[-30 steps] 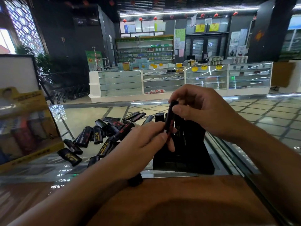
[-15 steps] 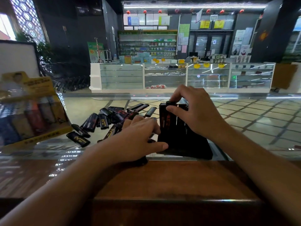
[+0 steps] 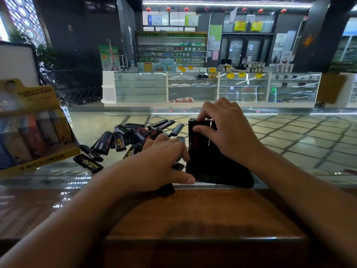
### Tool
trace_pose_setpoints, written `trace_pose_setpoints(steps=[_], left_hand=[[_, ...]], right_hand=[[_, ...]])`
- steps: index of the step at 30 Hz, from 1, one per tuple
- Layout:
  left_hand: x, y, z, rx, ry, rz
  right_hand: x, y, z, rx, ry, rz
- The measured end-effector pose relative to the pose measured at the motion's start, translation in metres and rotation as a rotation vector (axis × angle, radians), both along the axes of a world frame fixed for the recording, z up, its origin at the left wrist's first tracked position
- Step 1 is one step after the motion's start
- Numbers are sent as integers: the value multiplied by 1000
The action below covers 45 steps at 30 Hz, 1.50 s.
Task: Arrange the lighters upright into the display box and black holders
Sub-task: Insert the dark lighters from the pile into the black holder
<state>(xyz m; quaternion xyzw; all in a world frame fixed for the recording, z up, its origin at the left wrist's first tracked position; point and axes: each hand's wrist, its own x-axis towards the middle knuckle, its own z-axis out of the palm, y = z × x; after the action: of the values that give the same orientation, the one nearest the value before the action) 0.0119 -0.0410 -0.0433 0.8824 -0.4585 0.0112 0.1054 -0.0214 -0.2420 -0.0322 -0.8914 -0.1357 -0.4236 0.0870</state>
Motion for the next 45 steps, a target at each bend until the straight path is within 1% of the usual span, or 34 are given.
trace_pose_setpoints(steps=[5,10,14,17,21,23,25,27,31,35,37,41,45], left_hand=[[3,0,-1,-14,-14,-9],[5,0,0,-13,-47,2],[11,4,2,-37,1,-7],[19,8,5,-123,-1,46],[35,9,3,-280,-63,117],[41,12,2,-378,-73,132],[39,16,3,-467,-41,140],[34,26,6,-488,-23,171],[26,67,5,-432,-20,254],[24,104,-6,-291,-83,310],[26,116,-12,-180,-95,360],[33,130,-21,-7,-84,458],[37,134,-28,22,-30,472]], right_hand=[[1,3,0,-24,21,-38],[3,1,3,-106,51,-55],[-2,-2,1,-107,83,-90],[-7,-2,-3,-135,97,-121],[-12,4,-3,-185,76,-131],[-16,13,0,-217,57,-100],[-20,23,1,-287,79,-53],[-23,29,0,-329,132,3],[-30,38,-6,-197,336,124],[-27,54,-9,-169,483,164],[-22,62,-10,-156,522,168],[-13,74,-21,-211,549,139],[-17,70,-29,-217,601,135]])
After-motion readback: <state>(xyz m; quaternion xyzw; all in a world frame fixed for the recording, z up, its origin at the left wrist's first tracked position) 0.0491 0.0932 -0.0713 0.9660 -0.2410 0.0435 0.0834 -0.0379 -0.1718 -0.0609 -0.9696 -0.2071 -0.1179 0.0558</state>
